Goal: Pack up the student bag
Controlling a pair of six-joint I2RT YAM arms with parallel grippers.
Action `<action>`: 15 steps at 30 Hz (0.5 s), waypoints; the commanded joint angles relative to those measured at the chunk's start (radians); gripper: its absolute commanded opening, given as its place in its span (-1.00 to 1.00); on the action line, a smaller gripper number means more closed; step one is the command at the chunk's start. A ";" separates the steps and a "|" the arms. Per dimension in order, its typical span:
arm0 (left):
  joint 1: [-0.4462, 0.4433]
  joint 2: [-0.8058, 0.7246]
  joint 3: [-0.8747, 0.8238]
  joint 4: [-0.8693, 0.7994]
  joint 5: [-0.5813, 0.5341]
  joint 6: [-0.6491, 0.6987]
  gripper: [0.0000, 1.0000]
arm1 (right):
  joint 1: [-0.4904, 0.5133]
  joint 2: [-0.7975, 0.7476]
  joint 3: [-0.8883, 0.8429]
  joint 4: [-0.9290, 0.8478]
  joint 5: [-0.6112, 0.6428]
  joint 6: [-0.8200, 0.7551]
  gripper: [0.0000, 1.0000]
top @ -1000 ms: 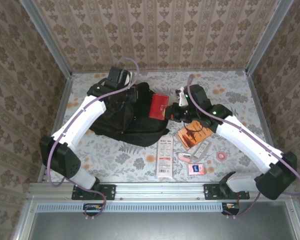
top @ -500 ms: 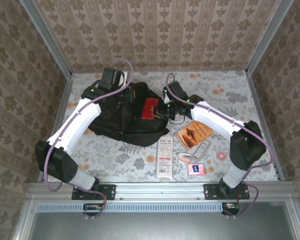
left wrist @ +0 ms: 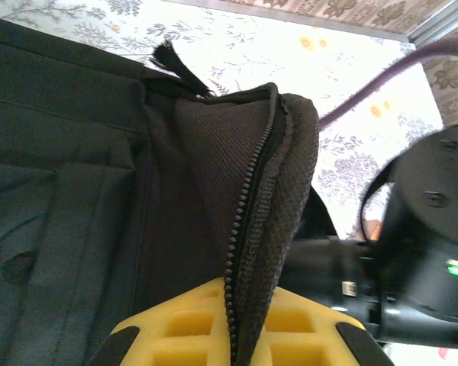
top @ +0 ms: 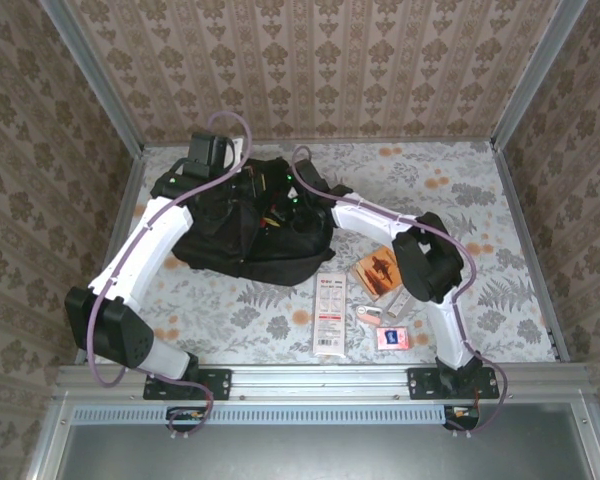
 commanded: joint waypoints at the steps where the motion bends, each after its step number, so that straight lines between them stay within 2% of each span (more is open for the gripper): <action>1: 0.016 -0.038 0.009 0.079 0.064 -0.024 -1.00 | 0.019 0.069 0.130 0.067 -0.048 0.066 -1.00; 2: 0.018 -0.037 0.009 0.080 0.068 -0.026 -1.00 | 0.026 0.093 0.162 0.049 -0.048 0.066 -0.99; 7: 0.042 -0.036 0.003 0.081 0.065 -0.046 -1.00 | 0.068 0.192 0.324 -0.077 -0.004 0.030 -0.04; 8: 0.050 -0.039 -0.005 0.085 0.063 -0.053 -1.00 | 0.069 0.185 0.321 -0.087 0.014 0.023 0.08; 15: 0.080 -0.037 -0.013 0.087 0.049 -0.076 -1.00 | 0.056 0.106 0.264 -0.132 0.040 -0.062 0.19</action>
